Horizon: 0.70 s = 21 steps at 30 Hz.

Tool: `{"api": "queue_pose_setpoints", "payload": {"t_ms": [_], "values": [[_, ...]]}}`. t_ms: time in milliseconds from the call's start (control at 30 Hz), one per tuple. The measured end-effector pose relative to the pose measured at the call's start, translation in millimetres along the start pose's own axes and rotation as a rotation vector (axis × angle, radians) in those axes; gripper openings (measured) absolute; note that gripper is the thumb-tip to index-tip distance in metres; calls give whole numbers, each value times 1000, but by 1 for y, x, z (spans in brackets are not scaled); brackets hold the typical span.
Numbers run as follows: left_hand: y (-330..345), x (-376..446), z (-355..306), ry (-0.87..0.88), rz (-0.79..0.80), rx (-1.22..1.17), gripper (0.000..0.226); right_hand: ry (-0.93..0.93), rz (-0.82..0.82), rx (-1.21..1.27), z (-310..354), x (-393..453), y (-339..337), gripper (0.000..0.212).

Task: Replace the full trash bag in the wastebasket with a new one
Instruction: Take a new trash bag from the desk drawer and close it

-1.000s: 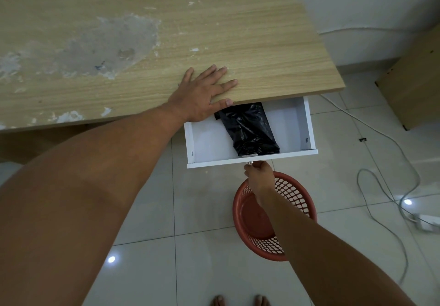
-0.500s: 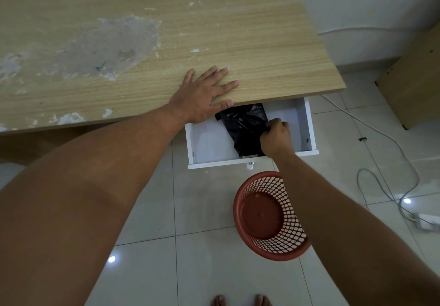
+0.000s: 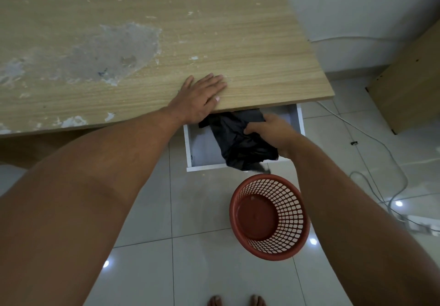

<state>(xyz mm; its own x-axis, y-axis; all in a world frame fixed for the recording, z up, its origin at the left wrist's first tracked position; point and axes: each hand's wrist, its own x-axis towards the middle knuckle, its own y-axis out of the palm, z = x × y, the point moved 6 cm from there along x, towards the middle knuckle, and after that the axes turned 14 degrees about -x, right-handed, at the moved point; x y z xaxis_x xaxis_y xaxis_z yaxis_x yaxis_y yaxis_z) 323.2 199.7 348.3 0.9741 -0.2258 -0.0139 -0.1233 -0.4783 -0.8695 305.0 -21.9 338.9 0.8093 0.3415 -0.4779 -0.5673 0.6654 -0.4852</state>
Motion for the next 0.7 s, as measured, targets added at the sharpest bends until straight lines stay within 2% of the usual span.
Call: {"api": "queue_pose_setpoints", "payload": {"t_ms": [67,167,267,400,500,633,700], "values": [[-4,-4,4,-11,27,41,56,-87,25,-2,25,-18,-13,41],[-6,-16,19,-124,19,145,67,-241,24,4,58,-36,-34,35],[-5,-21,26,-190,-18,181,74,-370,-50,82,84,-43,-52,20],[-5,-21,21,-148,-44,185,68,-456,-198,211,101,-37,-74,21],[-7,-24,20,-141,-66,192,74,-425,-318,211,98,-16,-79,24],[-7,-24,20,-147,-45,248,80,-247,-376,86,74,25,-58,7],[-7,-23,21,-154,-43,260,79,-206,-415,-126,63,45,-52,23]]}}
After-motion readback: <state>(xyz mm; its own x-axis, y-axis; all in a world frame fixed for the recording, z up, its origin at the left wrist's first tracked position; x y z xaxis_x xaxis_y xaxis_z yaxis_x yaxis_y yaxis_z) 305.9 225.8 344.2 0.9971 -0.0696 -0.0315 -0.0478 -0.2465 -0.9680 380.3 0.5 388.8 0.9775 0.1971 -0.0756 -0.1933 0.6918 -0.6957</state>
